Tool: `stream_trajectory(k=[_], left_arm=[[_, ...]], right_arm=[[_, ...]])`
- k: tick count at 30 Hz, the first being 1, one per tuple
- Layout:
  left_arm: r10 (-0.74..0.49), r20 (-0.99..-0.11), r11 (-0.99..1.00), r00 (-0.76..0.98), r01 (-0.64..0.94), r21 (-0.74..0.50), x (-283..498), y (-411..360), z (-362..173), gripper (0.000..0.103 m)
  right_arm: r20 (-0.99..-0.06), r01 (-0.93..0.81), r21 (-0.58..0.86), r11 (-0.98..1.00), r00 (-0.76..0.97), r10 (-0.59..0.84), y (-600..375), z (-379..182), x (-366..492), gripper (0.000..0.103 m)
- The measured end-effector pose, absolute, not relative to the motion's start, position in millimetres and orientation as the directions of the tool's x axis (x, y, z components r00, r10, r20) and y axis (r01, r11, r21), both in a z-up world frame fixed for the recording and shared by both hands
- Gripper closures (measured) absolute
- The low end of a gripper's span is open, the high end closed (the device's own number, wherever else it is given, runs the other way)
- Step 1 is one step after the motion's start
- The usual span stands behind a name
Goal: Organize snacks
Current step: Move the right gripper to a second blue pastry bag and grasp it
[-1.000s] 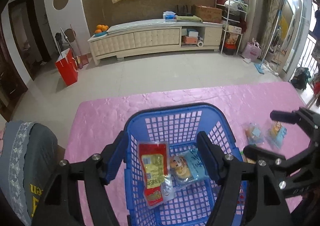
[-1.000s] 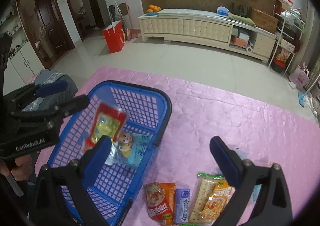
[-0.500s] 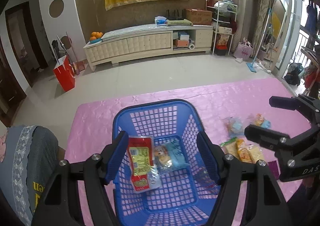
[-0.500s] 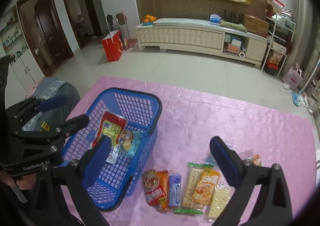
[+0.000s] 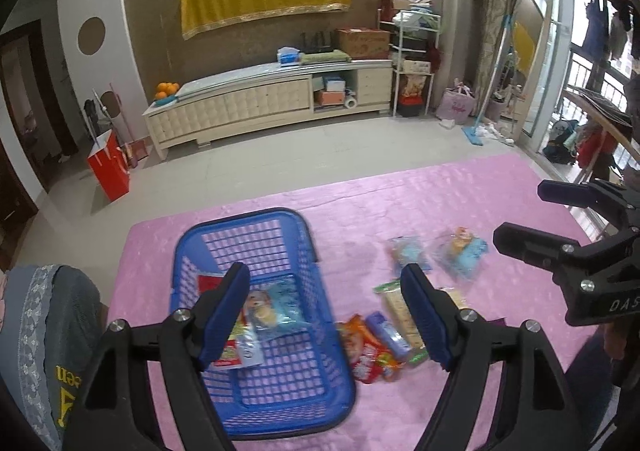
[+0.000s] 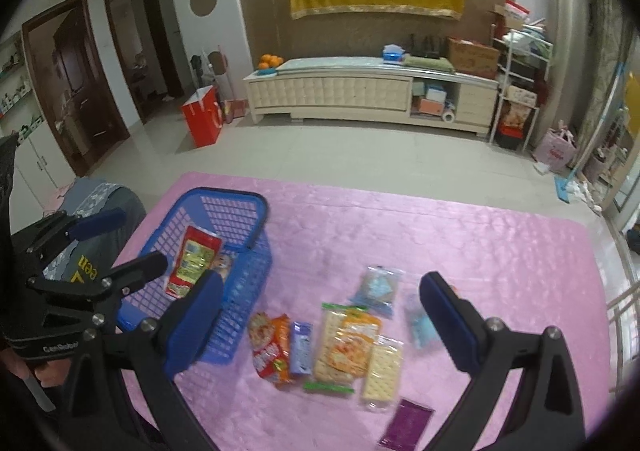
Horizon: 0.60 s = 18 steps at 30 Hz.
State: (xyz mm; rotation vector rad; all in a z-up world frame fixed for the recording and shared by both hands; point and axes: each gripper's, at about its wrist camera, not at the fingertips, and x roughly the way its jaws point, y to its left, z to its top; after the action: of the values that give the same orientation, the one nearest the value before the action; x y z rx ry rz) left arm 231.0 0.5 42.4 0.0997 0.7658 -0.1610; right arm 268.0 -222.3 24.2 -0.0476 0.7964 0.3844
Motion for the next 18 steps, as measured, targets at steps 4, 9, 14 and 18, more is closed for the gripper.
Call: stream_trajectory(k=[4,9,14,18], left_arm=[[-0.128,-0.7,0.976,0.702,0.215,0.037,229.5,-27.4,39.8,0.027],[-0.142,-0.711,0.971,0.689,0.236,0.035,232.7,-60.8,27.9,0.027],[-0.135,-0.741,0.968,0.658,0.247,0.042,234.8,-88.2,3.9,0.027],[-0.133,-0.772,0.967,0.622,0.252,0.036,242.0,-104.6,-18.5,0.027]], right_arm=[[-0.713,-0.331,0.103,0.938,0.633,0.301,-247.4,19.7,265.0,0.003],[-0.732,-0.301,0.108,0.948,0.621,0.28,-277.8,5.5,267.1,0.003],[-0.764,-0.281,0.111,0.953,0.589,0.263,-302.9,-19.6,275.9,0.003],[-0.787,-0.273,0.118,0.955,0.561,0.258,-313.8,-40.4,286.1,0.003]])
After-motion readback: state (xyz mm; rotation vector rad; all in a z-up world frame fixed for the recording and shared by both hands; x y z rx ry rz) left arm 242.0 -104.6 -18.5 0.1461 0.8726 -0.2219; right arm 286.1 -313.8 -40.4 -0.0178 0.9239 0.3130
